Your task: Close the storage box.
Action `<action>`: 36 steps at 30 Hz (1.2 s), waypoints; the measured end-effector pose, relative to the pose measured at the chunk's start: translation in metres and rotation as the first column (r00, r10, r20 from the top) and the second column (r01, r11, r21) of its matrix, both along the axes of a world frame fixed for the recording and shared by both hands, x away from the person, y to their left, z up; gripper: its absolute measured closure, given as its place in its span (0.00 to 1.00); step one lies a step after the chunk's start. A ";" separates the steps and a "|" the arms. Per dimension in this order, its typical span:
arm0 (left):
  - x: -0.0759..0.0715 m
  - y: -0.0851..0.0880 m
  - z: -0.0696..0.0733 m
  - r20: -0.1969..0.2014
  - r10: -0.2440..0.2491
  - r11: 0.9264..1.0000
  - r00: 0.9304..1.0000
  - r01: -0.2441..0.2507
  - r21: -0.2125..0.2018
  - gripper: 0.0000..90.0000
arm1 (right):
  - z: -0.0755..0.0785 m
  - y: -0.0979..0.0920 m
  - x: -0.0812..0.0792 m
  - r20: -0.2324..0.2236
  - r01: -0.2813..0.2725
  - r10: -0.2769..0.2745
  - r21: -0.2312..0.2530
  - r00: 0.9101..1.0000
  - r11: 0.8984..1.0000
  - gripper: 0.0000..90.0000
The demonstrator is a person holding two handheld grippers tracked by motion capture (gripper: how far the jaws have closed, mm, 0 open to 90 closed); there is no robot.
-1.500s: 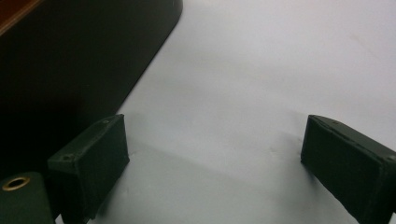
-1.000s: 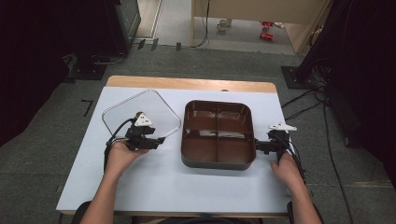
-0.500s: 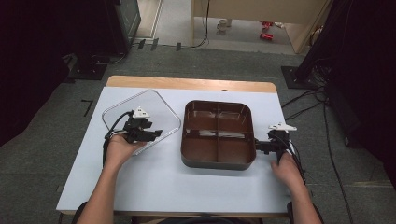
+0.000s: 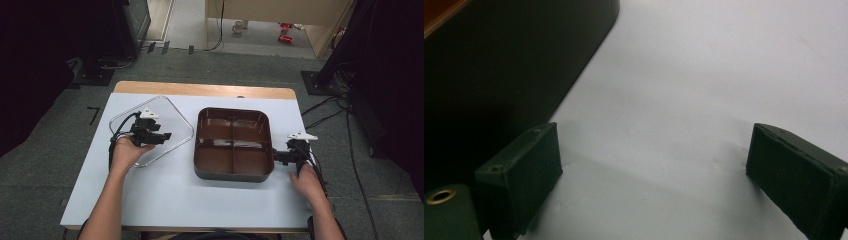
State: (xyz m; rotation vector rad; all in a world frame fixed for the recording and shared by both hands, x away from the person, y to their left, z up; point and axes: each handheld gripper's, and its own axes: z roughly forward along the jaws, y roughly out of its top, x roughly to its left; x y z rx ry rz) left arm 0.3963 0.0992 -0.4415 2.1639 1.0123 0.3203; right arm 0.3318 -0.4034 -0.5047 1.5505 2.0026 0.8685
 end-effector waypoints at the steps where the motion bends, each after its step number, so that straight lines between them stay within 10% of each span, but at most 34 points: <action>1: 0.002 0.001 0.001 0.008 0.001 1.000 1.000 -0.001 0.001 0.45 | 0.000 0.000 0.000 0.000 0.000 0.000 0.000 1.000 1.000 0.08; 15: 0.023 0.021 0.008 0.033 0.059 0.998 0.998 -0.058 -0.005 0.44 | 0.000 0.000 0.000 0.002 0.000 0.000 -0.001 1.000 1.000 0.08; 36: 0.045 0.039 -0.022 0.016 0.155 0.987 0.988 -0.156 0.026 0.44 | 0.000 0.000 0.000 0.003 0.000 0.000 -0.003 1.000 1.000 0.08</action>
